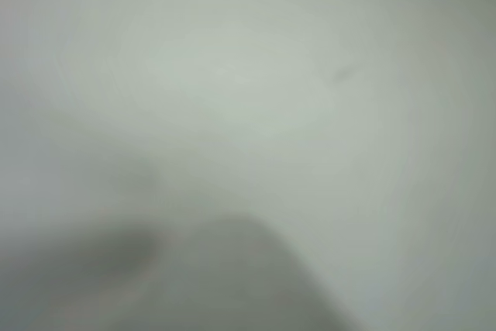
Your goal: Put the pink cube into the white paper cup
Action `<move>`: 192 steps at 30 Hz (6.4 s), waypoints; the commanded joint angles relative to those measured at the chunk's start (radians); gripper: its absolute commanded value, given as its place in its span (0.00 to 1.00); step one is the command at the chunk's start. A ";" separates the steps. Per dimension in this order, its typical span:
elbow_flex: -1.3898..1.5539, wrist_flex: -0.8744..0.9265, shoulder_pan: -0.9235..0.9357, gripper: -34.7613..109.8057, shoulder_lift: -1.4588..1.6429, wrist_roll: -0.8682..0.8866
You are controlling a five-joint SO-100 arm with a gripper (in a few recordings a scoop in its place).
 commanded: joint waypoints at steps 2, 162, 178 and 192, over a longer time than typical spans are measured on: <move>-0.044 0.008 -0.054 0.37 0.017 -0.006; -2.306 0.138 -0.290 0.50 -2.310 -0.067; -2.373 0.204 -0.293 0.38 -2.324 -0.066; -2.703 0.492 -0.241 0.38 -2.336 -0.109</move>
